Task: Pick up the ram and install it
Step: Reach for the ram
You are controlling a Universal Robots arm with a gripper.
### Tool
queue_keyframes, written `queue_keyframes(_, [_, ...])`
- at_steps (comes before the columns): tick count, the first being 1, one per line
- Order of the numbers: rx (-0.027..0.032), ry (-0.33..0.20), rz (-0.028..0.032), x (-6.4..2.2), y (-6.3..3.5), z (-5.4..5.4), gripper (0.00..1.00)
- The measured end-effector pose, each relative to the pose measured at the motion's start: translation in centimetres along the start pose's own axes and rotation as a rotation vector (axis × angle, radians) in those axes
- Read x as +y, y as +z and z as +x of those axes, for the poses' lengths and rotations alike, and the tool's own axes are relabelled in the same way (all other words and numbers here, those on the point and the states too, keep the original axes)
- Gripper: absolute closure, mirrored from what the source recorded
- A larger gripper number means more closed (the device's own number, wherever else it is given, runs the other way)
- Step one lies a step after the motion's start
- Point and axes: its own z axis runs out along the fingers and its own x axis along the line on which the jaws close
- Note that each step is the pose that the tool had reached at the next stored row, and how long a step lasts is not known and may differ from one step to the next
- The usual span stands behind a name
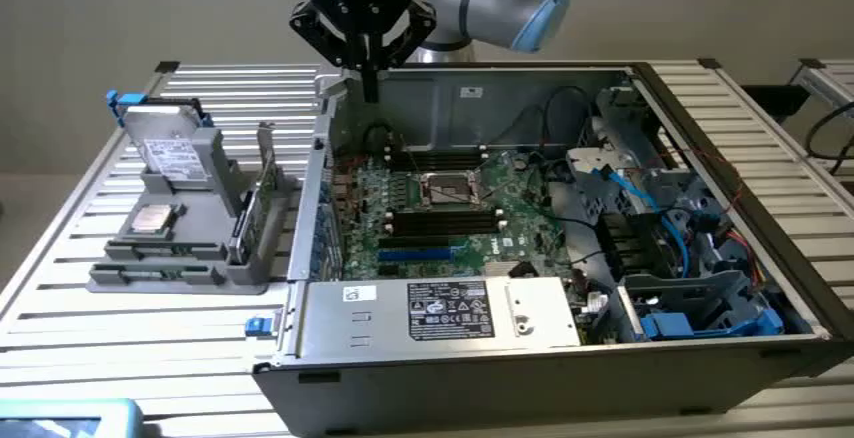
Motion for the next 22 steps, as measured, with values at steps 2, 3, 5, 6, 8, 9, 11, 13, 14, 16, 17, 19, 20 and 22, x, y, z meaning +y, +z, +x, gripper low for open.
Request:
queue_keyframes(2, [0.0, 0.0, 0.0, 0.0, 0.0, 0.0, 0.89])
queue_keyframes(3, [0.0, 0.0, 0.0, 0.0, 0.0, 0.0, 0.89])
queue_keyframes(5, [0.0, 0.0, 0.0, 0.0, 0.0, 0.0, 0.89])
queue_keyframes(6, [0.0, 0.0, 0.0, 0.0, 0.0, 0.0, 0.89])
queue_keyframes(8, [0.0, 0.0, 0.0, 0.0, 0.0, 0.0, 0.89])
queue_keyframes(9, [0.0, 0.0, 0.0, 0.0, 0.0, 0.0, 0.89])
queue_keyframes(11, [0.0, 0.0, 0.0, 0.0, 0.0, 0.0, 0.89])
queue_keyframes(13, [0.0, 0.0, 0.0, -0.02, 0.01, 0.0, 0.89])
queue_keyframes(14, [0.0002, 0.0, 0.0002, -0.1, 0.03, 0.0, 0.89])
queue_keyframes(16, [0.0, 0.0, 0.0, -0.5, 0.08, 0.1, 0.89])
queue_keyframes(17, [0.0, 0.0, 0.0001, -0.71, 0.1, 0.2, 0.89])
queue_keyframes(19, [-0.0001, 0.0, 0.0001, -1.05, 0.14, 0.7, 0.89])
queue_keyframes(20, [0.0, 0.0, 0.0001, -1.22, 0.15, 1.0, 0.89])
queue_keyframes(22, [0.0, 0.0, 0.0001, -1.46, 0.16, 1.8, 0.89])
